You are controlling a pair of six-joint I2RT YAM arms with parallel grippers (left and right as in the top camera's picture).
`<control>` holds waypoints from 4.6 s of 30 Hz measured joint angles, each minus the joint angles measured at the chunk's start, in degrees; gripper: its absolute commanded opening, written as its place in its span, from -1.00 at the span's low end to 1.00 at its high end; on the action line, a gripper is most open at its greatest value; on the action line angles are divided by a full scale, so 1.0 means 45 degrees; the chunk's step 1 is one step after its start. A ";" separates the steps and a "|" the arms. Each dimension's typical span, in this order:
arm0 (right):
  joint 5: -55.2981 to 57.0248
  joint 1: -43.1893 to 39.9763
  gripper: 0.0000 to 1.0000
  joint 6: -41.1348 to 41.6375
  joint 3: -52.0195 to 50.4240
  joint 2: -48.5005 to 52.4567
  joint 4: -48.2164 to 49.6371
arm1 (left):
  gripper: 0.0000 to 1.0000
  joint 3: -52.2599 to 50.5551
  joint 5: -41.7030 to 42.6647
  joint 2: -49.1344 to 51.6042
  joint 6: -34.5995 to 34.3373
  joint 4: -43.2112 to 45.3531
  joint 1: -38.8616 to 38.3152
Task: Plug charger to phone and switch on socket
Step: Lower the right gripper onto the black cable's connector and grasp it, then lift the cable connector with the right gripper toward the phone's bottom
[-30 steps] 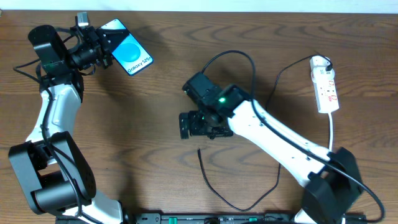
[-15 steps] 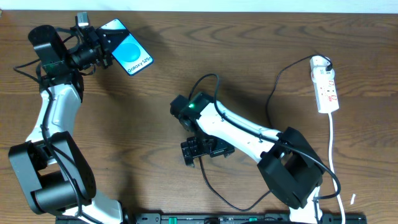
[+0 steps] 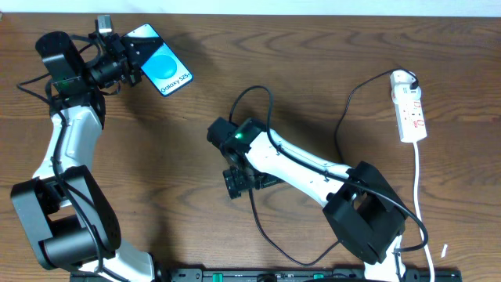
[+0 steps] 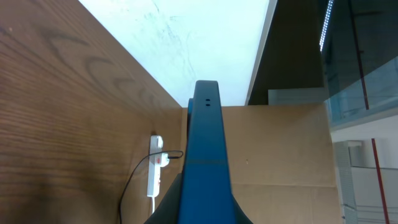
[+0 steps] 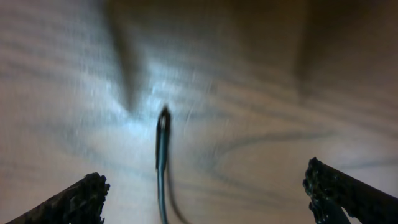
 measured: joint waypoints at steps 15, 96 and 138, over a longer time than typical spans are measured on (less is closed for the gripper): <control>0.0355 0.0369 0.99 0.0136 -0.1132 0.0257 0.2433 | -0.85 0.0000 0.0015 0.0000 0.0005 0.0000 0.0000; -0.7145 -0.2633 -0.98 -0.4663 -0.1899 0.0335 0.4702 | -0.85 0.0000 -0.0092 0.0000 0.0010 0.0000 0.0005; -1.9390 -0.5129 -0.98 -0.2579 -0.1715 0.0398 1.9229 | -0.85 0.0000 0.0588 0.0000 0.2011 0.2200 -0.1520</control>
